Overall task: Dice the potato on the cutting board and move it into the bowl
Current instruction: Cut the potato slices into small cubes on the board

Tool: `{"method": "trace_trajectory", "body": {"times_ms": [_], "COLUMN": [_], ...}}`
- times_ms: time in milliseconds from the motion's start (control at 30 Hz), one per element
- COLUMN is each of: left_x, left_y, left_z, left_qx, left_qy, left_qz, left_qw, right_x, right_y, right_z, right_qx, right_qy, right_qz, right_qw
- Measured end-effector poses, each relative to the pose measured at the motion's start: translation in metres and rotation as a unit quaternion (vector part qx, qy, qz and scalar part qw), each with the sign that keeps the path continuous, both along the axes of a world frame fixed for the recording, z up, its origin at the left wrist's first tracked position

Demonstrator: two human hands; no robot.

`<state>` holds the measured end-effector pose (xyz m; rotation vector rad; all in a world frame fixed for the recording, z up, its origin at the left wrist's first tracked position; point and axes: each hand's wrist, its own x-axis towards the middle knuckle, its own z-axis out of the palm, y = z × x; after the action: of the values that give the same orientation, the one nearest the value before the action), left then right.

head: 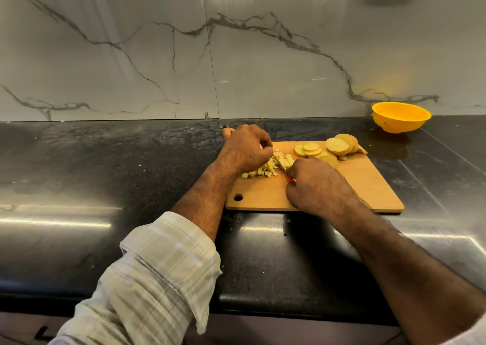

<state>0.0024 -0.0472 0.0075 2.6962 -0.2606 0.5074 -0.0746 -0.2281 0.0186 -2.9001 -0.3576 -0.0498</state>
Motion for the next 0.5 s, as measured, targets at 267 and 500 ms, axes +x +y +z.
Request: {"method": "trace_trajectory", "body": {"times_ms": [267,500], "left_x": [0.007,0.011], "left_y": [0.016,0.020], "left_z": [-0.003,-0.005], "left_qx": [-0.039,-0.027], "left_qy": [-0.006,0.002], "left_qz": [0.060,0.104], "left_qw": [0.997,0.994], "right_x": [0.009,0.008], "right_y": [-0.044,-0.034], "right_z": [0.004,-0.001], "right_qx": [0.087,0.077], "right_qy": [-0.011,0.021], "right_qz": [-0.061,-0.038], "right_qw": [0.994,0.996]}}
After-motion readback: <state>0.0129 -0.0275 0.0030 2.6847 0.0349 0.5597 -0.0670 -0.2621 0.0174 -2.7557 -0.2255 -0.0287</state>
